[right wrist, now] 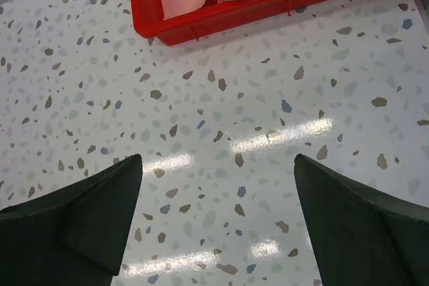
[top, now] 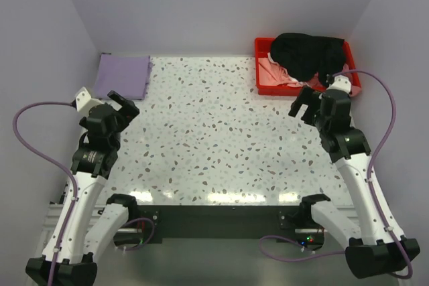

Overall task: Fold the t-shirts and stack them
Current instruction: Grab the tshirt from the pile

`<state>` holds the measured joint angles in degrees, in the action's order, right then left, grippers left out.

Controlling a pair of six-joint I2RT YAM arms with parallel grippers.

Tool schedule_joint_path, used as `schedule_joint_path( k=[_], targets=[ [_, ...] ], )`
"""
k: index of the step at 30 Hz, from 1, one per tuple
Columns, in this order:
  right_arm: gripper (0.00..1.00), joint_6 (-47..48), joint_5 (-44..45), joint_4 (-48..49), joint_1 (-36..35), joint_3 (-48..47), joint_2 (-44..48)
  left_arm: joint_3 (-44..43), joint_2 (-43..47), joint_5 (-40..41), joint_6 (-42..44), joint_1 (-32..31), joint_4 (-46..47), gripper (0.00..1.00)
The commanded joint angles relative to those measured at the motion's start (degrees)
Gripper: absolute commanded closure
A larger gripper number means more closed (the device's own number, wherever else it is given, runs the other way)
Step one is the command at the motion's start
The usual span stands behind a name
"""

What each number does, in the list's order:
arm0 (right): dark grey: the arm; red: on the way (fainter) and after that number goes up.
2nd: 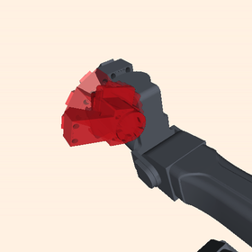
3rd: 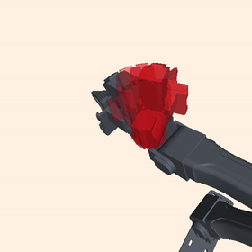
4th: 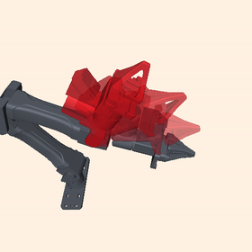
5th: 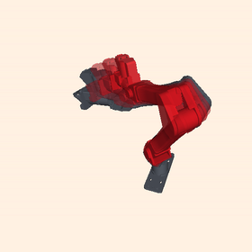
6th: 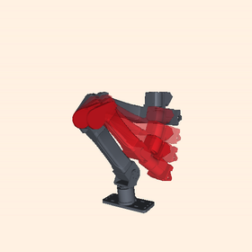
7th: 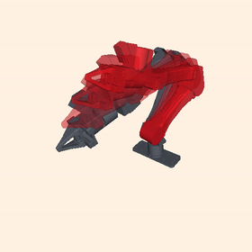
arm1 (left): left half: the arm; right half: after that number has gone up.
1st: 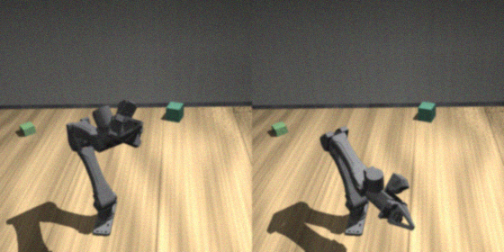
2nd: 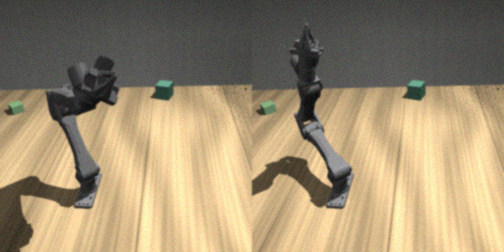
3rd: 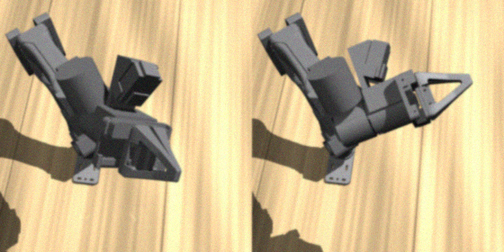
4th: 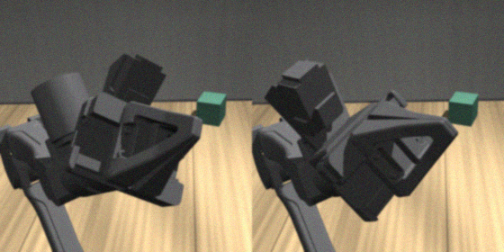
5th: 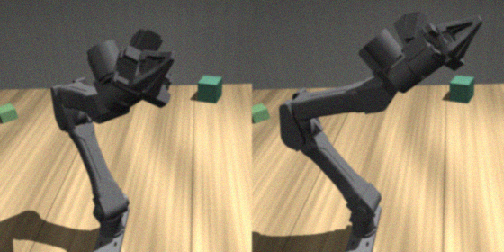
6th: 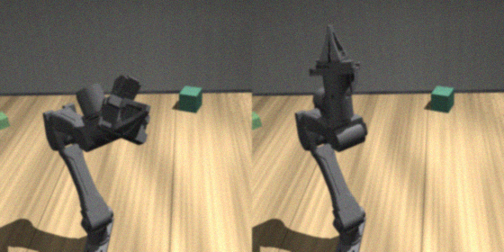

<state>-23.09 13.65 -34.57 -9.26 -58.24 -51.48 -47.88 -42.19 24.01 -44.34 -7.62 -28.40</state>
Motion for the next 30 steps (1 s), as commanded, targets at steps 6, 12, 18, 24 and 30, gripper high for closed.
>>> schedule_joint_path(
  k=[6,12,18,24,30],
  targets=[
    [0.01,5.42,-1.7,2.32,0.03,-5.65,-8.27,1.2,0.8,1.3,-0.4,0.32,2.65,0.0],
    [0.01,8.5,6.98,2.93,0.29,-17.24,-23.29,1.29,0.89,1.48,-0.49,0.32,3.18,0.0],
    [0.01,11.49,20.97,2.31,1.96,-37.01,-45.96,1.91,1.24,2.53,-0.31,0.32,3.09,0.0],
    [0.01,12.98,27.74,-1.12,5.99,-59.78,-64.16,2.7,1.15,5.51,-0.84,0.32,3.01,0.0],
    [0.01,15.95,29.58,6.14,10.4,-67.2,-73.59,2.88,0.71,6.49,-0.84,0.32,3.62,0.0]
  ],
)
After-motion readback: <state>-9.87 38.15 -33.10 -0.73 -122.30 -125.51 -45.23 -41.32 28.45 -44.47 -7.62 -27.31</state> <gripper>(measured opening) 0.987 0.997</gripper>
